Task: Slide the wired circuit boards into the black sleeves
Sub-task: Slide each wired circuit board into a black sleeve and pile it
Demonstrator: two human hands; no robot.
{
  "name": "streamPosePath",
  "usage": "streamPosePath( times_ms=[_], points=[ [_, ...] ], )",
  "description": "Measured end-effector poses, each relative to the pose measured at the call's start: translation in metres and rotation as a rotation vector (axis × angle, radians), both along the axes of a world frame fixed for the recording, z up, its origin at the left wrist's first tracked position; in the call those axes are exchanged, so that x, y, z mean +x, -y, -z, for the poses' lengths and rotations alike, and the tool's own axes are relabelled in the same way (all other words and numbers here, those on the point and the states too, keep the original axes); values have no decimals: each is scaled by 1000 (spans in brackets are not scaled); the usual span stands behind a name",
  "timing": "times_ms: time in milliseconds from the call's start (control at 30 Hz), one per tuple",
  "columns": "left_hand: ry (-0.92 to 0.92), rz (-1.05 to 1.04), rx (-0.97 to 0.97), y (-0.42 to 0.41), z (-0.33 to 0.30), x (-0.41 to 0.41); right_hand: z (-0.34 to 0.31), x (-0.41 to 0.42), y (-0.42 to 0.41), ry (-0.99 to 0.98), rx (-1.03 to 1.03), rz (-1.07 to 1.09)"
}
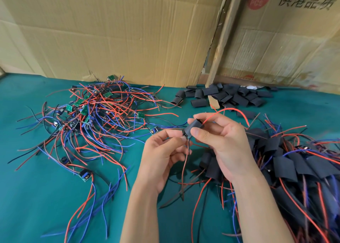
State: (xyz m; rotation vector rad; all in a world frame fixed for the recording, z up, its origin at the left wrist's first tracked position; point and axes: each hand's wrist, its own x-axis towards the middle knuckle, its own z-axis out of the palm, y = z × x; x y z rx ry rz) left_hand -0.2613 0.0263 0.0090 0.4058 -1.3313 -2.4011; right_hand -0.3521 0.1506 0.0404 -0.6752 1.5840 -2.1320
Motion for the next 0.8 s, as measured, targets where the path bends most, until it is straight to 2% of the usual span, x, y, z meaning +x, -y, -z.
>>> streamPosePath(
  times_ms=[300, 600, 800],
  points=[
    [-38, 29, 17, -1, -3, 1, 2, 0, 0, 40, 46, -36],
    [-29, -7, -21, -3, 0, 1, 5, -2, 0, 0, 105, -117],
    [-20, -19, -16, -3, 0, -1, 9, -1, 2, -46, 144, -31]
  ],
)
